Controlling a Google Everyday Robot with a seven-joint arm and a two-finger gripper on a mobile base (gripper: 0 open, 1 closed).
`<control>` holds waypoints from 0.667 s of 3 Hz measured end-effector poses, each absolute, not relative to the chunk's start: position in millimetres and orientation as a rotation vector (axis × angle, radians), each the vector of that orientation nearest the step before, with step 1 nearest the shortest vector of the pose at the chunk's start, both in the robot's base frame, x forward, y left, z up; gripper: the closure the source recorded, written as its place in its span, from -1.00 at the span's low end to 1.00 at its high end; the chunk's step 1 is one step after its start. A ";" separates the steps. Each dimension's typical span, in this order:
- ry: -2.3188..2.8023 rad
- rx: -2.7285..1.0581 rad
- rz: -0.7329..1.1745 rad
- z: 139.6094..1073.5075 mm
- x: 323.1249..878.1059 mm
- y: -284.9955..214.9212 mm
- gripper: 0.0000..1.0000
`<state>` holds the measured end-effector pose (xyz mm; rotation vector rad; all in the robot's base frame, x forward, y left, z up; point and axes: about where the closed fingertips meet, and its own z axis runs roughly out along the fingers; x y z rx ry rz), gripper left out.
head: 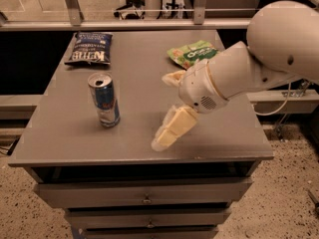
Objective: Pick redbull can
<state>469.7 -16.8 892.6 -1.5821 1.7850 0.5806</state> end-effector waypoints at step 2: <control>1.696 -1.454 0.724 873.8 491.8 50.9 -1.00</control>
Offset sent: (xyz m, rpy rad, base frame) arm 0.0334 0.1041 -0.0264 0.3020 0.0345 -0.0139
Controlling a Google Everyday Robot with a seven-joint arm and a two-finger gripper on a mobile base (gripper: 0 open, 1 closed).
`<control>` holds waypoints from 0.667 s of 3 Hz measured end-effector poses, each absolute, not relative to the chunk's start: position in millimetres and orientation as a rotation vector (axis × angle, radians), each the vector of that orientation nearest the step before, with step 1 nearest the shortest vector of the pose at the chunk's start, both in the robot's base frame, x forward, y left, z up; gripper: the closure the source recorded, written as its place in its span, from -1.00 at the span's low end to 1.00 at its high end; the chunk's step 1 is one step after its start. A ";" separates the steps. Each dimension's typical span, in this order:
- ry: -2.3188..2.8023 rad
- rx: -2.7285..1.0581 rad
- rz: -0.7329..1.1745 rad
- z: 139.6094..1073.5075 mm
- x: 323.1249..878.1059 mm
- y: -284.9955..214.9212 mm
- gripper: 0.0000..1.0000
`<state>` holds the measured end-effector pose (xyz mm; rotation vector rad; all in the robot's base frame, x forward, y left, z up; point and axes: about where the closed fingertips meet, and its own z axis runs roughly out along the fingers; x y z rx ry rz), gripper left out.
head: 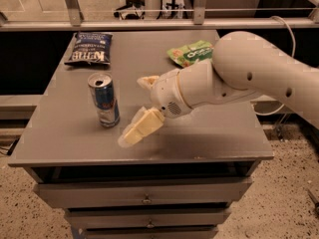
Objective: Pick redbull can
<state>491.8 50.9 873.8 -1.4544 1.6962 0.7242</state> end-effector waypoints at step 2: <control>1.607 -1.341 0.890 876.0 493.1 106.9 -1.00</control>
Offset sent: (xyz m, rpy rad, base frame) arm 0.0042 0.0805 0.0034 0.2744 0.0619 0.0169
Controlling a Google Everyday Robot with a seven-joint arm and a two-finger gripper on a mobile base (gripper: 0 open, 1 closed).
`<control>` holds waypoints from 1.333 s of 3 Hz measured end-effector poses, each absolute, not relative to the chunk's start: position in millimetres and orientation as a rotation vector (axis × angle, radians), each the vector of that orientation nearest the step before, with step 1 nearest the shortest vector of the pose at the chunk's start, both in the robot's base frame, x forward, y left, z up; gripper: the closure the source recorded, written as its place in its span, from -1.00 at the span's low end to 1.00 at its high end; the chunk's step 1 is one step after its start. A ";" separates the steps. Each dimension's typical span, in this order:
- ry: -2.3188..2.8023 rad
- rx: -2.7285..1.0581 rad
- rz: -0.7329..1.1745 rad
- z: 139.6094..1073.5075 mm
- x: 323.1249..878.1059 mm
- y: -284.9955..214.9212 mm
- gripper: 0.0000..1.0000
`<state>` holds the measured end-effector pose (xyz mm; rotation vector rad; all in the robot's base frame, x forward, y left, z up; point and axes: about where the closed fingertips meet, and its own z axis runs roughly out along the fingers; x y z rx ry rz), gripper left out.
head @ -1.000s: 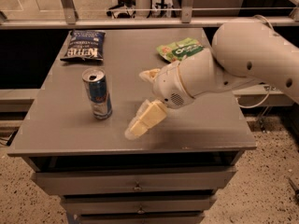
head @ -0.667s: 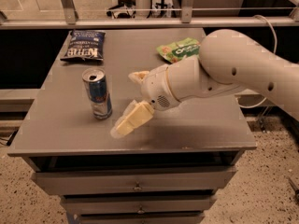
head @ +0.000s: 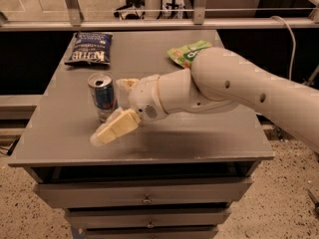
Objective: Pick redbull can
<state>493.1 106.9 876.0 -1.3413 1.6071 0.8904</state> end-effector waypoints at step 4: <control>1.560 -1.189 0.952 902.3 506.7 110.5 0.89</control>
Offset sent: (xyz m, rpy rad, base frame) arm 0.0152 0.0439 -0.0057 0.1082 0.0408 -0.0380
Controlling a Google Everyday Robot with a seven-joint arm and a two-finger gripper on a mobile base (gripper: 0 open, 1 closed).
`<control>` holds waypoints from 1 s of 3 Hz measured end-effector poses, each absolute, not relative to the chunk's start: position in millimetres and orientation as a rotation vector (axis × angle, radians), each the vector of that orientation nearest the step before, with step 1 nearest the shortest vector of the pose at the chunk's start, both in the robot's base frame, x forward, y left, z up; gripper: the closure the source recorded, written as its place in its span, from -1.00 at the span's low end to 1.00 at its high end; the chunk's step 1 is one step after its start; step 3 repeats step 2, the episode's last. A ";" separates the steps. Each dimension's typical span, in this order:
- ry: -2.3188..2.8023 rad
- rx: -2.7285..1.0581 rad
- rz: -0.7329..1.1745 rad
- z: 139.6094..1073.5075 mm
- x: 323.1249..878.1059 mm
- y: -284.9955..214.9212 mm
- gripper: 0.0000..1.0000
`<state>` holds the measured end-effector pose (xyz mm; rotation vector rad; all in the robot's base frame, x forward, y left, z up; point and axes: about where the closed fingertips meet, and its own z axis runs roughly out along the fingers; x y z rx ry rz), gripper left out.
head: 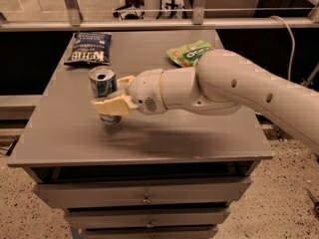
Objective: Pick redbull can
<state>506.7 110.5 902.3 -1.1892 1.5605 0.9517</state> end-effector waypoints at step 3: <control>1.527 -1.131 0.970 929.0 499.7 80.6 1.00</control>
Offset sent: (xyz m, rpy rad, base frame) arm -0.0050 -0.0219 0.0215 0.0481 -0.0075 -0.0133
